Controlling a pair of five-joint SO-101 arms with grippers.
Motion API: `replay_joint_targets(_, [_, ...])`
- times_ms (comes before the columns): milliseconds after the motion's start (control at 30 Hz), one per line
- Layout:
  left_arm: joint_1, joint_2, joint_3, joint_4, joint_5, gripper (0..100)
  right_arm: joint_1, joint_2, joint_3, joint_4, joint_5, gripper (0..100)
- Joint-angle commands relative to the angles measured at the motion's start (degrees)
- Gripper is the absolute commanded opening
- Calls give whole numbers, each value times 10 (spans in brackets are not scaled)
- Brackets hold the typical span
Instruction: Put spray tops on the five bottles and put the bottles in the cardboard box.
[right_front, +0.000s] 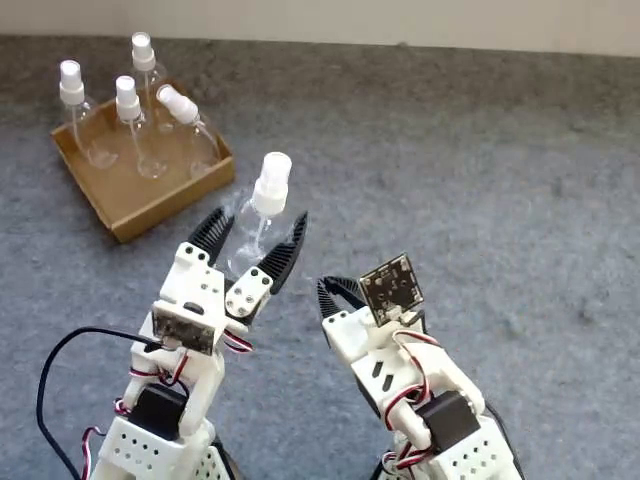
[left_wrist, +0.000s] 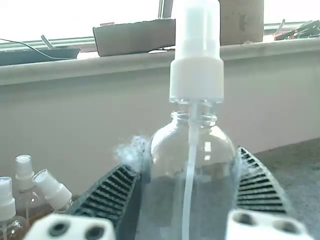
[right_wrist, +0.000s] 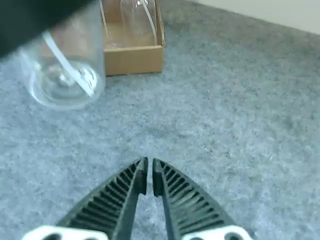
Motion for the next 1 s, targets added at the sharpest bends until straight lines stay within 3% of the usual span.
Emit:
replay_joint_targets(0, [27,-7,10,-25,8,136,-6,-5,29,-76,5,5])
replay_joint_targets(300, [123,-7,10,-26,8,136,-7,-5,87,-97,9,5])
replay_joint_targets(600, [120,-7,10,-29,8,136,-77,-6,86,-97,4,5])
replay_joint_targets(767, [67,-7,10,-31,11,136,-78,-13,86,-100,4,5])
replay_joint_targets(967, [22,-5,10,-57,151,136,-81,-101,87,-101,4,5])
